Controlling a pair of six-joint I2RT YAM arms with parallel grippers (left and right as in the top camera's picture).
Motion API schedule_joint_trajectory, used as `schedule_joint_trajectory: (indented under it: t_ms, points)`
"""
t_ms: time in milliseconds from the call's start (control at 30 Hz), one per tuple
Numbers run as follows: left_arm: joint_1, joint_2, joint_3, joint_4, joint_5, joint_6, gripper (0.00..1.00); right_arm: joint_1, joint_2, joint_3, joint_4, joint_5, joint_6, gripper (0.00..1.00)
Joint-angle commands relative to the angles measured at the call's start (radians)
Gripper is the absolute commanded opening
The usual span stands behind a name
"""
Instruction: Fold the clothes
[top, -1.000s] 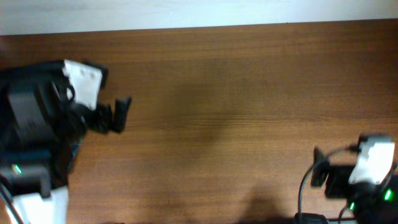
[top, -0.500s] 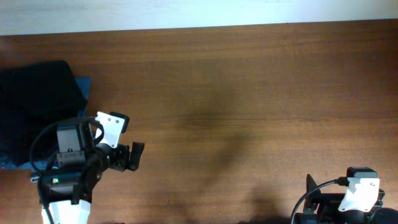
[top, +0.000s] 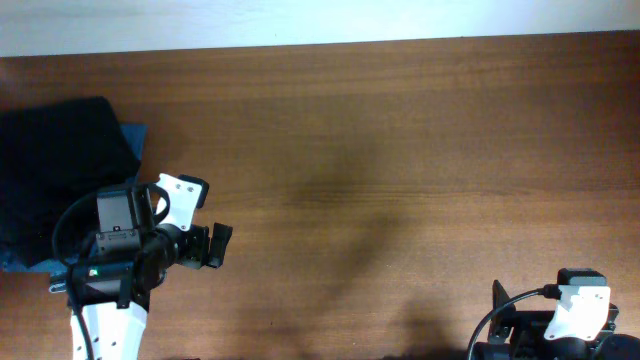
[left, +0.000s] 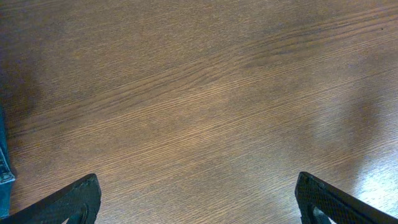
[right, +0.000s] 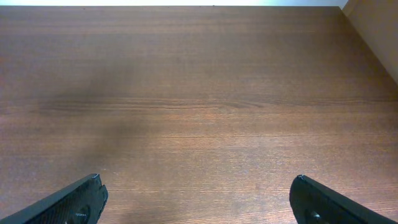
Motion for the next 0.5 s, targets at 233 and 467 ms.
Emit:
schedule_joint_trajectory:
  t_ms: [233, 467]
  points:
    - [-0.003, 0.002, -0.007, 0.003, -0.01, -0.013, 1.0, 0.026, -0.079, -0.005, 0.004, -0.022, -0.001, 0.99]
    - [-0.003, 0.002, -0.007, 0.003, -0.01, -0.013, 0.99, 0.051, -0.192, -0.052, 0.053, -0.017, -0.013, 0.99]
